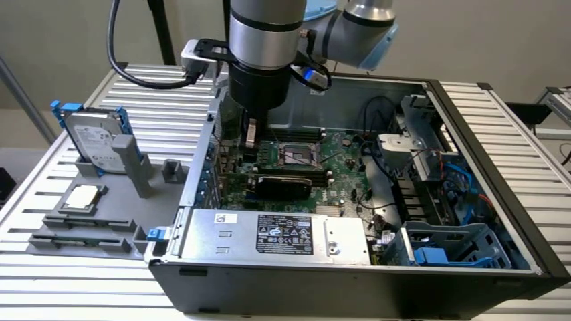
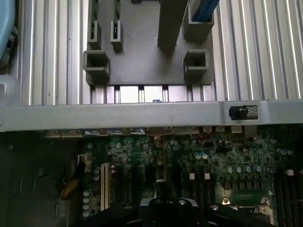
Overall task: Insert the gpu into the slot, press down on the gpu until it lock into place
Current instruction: 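Insert the gpu into the slot, then press down on the gpu until it lock into place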
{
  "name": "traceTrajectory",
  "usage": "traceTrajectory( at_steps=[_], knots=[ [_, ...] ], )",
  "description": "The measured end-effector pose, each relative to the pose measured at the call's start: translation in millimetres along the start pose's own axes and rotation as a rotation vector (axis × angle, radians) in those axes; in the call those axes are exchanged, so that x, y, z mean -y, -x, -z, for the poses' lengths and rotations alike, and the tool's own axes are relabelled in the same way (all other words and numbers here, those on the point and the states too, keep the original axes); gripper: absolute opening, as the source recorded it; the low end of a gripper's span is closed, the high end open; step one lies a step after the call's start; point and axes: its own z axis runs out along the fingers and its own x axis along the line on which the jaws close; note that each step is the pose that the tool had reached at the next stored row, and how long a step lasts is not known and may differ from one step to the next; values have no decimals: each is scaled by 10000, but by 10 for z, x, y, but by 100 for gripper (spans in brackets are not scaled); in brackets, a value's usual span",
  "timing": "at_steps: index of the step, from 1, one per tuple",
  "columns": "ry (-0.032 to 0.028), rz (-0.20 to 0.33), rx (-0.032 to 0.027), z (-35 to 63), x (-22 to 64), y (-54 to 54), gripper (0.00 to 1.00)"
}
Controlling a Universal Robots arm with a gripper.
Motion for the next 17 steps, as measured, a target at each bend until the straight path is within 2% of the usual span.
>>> traceTrajectory(
  at_steps=[3, 5, 7, 9, 17],
  knots=[
    [-363, 17, 50, 4, 44, -5, 11],
    [-534, 26, 91, 7, 84, -11, 11],
    [-650, 33, 138, 13, 135, -18, 11],
    [-670, 40, 193, 24, 178, -29, 11],
    [-670, 42, 199, 24, 182, -30, 11]
  ],
)
